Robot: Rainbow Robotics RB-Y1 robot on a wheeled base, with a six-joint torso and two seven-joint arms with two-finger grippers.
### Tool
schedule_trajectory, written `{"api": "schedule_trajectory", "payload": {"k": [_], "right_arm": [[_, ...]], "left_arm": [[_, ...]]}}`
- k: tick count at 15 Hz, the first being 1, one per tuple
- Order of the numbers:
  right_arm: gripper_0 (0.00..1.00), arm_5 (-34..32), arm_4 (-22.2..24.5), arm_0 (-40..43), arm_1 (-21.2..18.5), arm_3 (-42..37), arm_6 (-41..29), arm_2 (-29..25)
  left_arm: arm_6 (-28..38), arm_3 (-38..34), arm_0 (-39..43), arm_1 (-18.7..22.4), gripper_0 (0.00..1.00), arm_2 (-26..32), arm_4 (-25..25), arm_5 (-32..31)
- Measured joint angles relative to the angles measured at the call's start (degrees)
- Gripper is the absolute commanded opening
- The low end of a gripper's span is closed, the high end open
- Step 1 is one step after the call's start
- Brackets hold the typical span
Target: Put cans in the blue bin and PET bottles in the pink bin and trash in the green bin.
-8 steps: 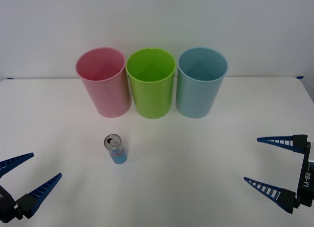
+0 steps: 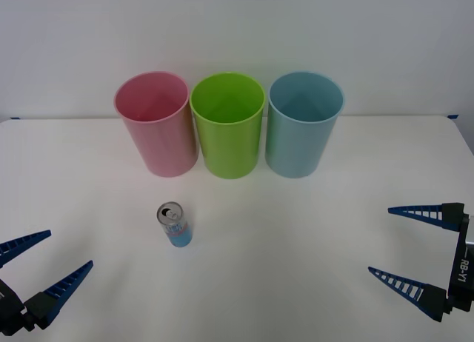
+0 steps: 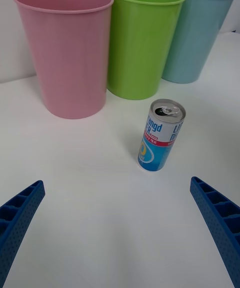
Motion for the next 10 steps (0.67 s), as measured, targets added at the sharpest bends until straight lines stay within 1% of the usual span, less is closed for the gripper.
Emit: {"api": "schedule_trajectory", "payload": {"k": [10], "right_arm": [[1.0, 0.0, 0.0, 0.0, 0.0, 0.0, 0.0, 0.0]], "left_arm": [[0.0, 0.0, 0.0, 0.0, 1.0, 0.0, 0.0, 0.0]]}}
